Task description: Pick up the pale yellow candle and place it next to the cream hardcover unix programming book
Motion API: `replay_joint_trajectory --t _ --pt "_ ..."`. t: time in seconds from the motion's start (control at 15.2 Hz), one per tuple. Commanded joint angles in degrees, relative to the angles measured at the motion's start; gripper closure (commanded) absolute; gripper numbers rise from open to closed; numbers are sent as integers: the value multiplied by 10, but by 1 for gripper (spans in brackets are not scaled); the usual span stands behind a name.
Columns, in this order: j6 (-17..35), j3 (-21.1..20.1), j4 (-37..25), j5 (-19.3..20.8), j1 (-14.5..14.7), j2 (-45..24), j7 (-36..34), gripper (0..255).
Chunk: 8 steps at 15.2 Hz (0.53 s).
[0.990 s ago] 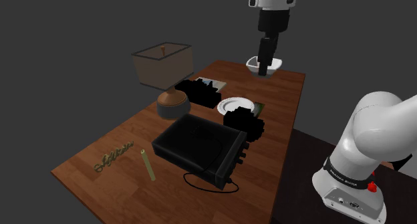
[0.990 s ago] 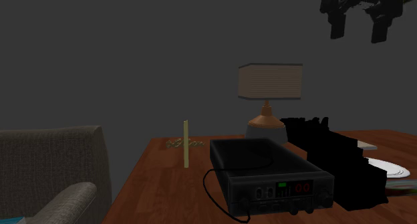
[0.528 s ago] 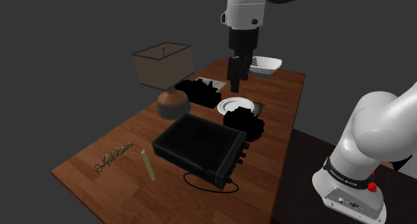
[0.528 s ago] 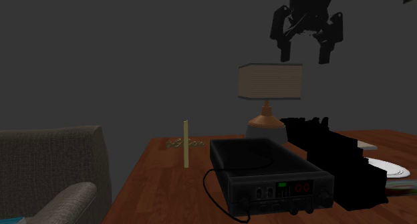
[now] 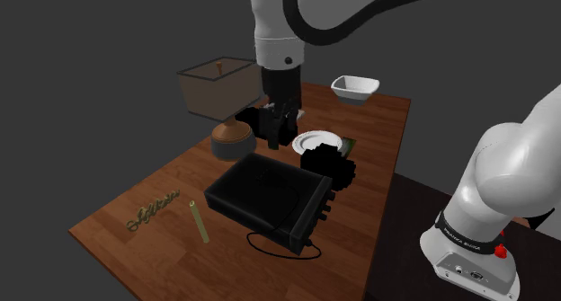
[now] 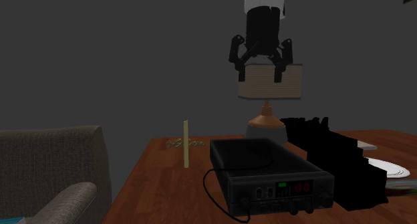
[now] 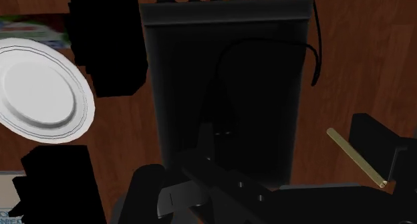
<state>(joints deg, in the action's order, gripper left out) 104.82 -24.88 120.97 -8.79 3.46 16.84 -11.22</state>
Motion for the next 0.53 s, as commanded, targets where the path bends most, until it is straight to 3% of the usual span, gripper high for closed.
replay_joint_trajectory --t 0.0,0.46 --pt "16 -22 -26 13 2 -42 -30 0" --pt "47 -73 -140 95 24 -208 -136 0"
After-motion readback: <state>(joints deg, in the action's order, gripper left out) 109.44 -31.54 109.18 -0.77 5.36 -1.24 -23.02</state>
